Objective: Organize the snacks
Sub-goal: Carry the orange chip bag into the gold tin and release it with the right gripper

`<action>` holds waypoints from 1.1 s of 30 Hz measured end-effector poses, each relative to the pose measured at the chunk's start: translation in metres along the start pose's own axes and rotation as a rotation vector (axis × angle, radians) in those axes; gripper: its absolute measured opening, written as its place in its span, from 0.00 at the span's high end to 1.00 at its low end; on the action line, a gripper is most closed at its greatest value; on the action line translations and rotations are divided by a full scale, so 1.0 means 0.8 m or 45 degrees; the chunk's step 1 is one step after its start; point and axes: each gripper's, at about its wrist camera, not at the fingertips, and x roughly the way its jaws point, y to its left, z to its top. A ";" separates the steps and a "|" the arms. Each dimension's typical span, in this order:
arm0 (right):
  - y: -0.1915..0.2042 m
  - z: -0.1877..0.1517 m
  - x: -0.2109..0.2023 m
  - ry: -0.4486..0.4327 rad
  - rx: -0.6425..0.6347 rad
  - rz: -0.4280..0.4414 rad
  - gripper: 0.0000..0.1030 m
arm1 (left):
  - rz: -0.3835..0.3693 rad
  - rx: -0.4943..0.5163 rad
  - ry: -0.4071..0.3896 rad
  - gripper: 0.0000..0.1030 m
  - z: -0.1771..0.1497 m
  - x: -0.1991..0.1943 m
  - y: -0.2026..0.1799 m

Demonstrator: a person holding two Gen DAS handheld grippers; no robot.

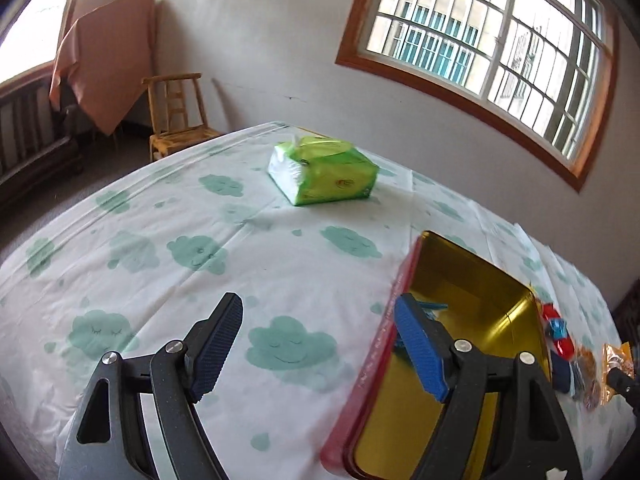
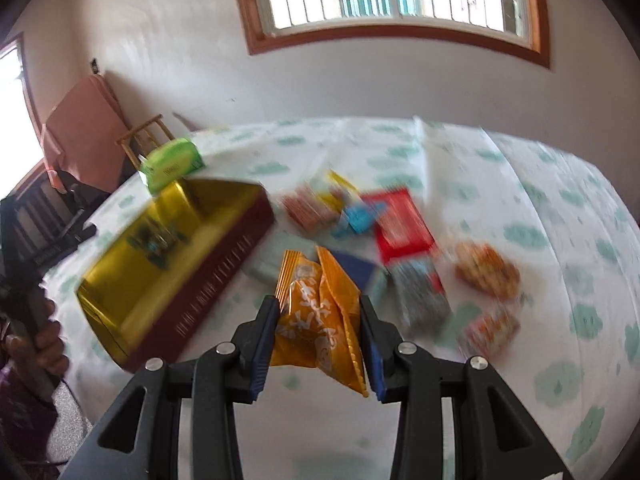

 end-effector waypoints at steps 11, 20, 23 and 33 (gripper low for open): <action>0.105 0.088 0.051 0.003 -0.110 0.182 0.62 | 0.029 -0.166 -0.059 0.27 0.000 0.007 0.043; 0.145 0.114 0.146 0.171 -0.133 0.189 0.62 | 0.064 -0.219 -0.031 0.27 -0.001 0.017 0.051; 0.153 0.117 0.166 0.212 -0.140 0.176 0.62 | 0.050 -0.254 0.006 0.27 -0.001 0.024 0.056; 0.170 0.125 0.211 0.294 -0.162 0.135 0.62 | 0.060 -0.302 0.022 0.25 -0.003 0.028 0.064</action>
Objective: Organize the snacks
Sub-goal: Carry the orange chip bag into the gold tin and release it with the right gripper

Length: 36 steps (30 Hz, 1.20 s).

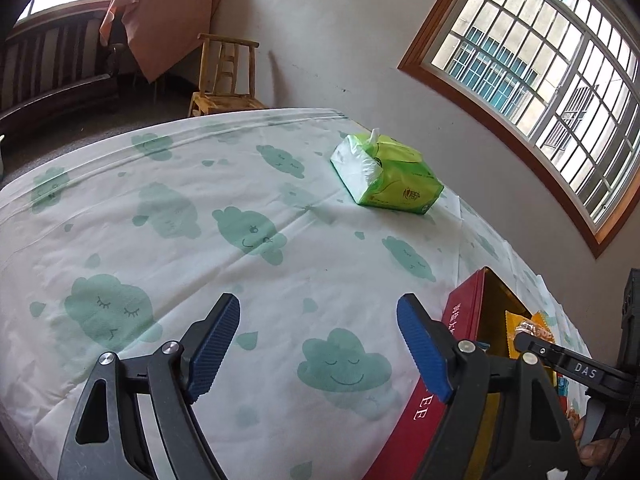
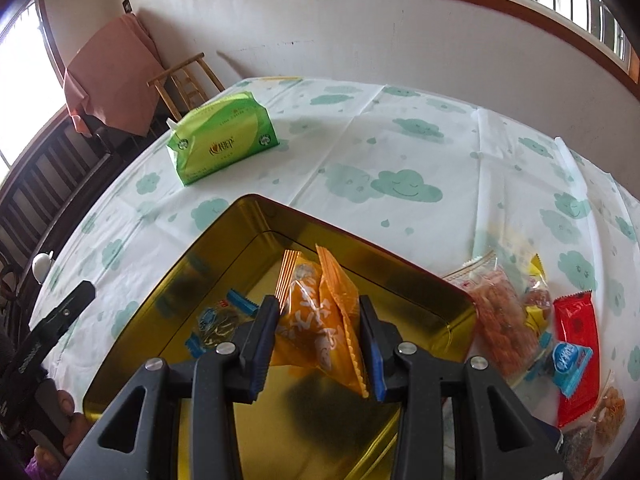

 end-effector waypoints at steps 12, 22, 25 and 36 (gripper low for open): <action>0.000 0.009 0.019 0.016 0.053 -0.008 0.58 | 0.035 -0.016 -0.013 0.25 -0.001 -0.001 0.002; -0.016 -0.005 -0.028 -0.180 0.099 0.079 0.45 | 0.058 -0.015 -0.013 0.25 -0.001 0.000 0.001; -0.031 -0.029 -0.064 -0.283 0.098 0.054 0.45 | 0.068 -0.012 -0.012 0.24 -0.001 0.000 0.001; -0.207 -0.189 -0.184 -0.369 0.225 -0.472 0.38 | 0.126 0.035 -0.015 0.24 -0.003 0.001 -0.009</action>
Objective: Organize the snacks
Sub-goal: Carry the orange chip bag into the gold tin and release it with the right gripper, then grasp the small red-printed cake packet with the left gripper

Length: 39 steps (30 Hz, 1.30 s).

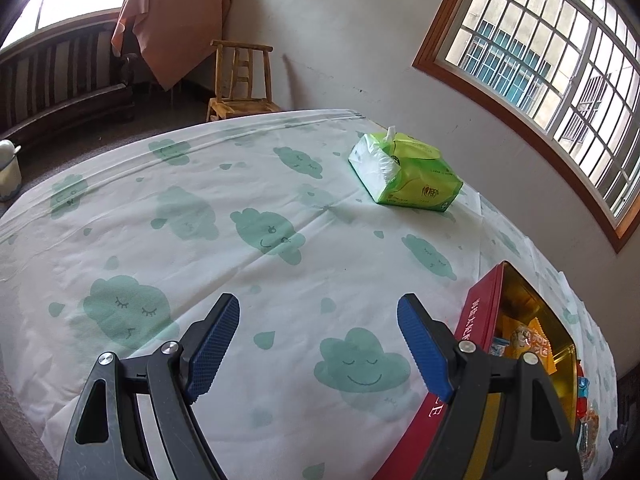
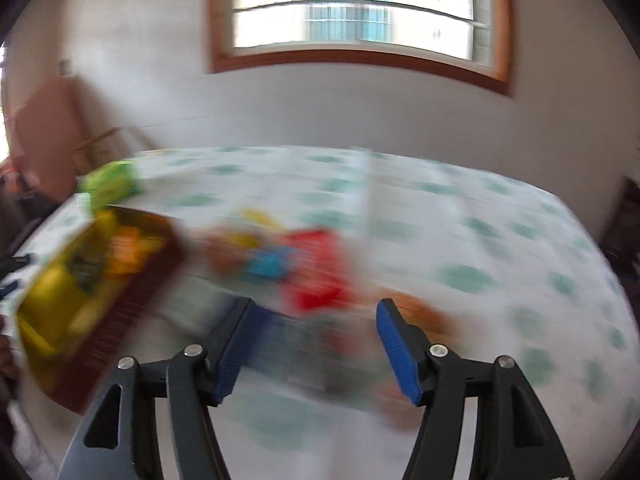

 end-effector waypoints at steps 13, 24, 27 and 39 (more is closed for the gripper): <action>-0.232 -0.076 0.011 0.113 0.471 -0.281 0.35 | -0.031 0.210 -0.062 0.24 -0.001 -0.097 -0.049; -0.240 -0.087 0.008 0.082 0.536 -0.109 0.35 | -0.464 0.908 0.574 0.27 -0.125 -0.134 -0.314; -0.242 -0.089 0.005 0.063 0.547 -0.067 0.35 | -0.475 0.916 0.766 0.36 -0.160 -0.111 -0.359; -0.251 -0.094 0.006 0.033 0.603 0.087 0.35 | -0.517 0.786 1.096 0.36 -0.201 -0.070 -0.476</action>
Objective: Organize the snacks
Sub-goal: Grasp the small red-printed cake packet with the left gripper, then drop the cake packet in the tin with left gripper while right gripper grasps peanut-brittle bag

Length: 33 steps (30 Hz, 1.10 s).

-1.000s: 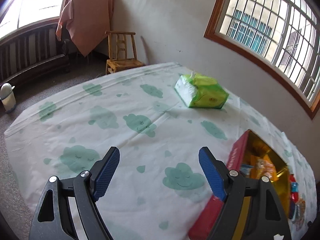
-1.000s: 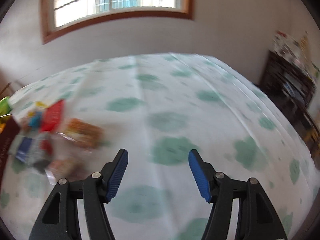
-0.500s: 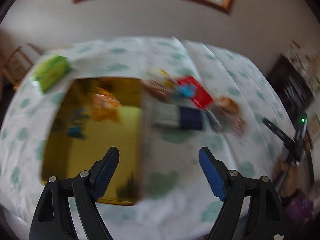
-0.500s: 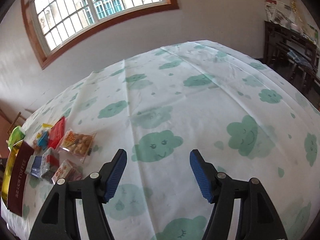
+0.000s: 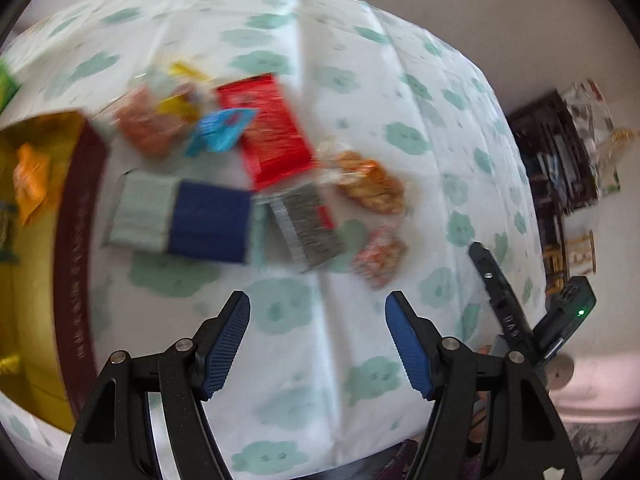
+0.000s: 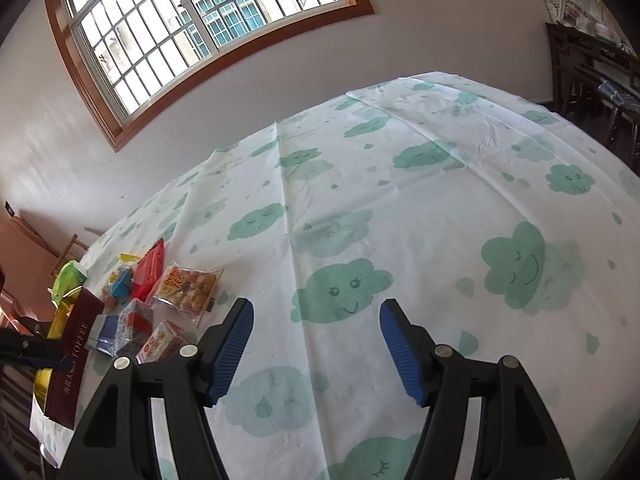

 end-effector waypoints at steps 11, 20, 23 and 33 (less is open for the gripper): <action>-0.008 -0.001 -0.009 -0.043 0.031 0.043 0.31 | 0.228 0.645 0.113 0.48 0.029 0.074 -0.113; -0.009 0.001 -0.007 -0.039 0.037 0.068 0.30 | 0.298 0.806 0.198 0.53 0.026 0.127 -0.110; -0.010 0.002 -0.006 -0.038 0.045 0.068 0.29 | 0.324 0.833 0.122 0.74 0.017 0.125 -0.115; -0.010 0.003 0.001 0.004 0.049 0.077 0.29 | 0.085 0.499 -0.110 0.74 -0.061 0.026 -0.074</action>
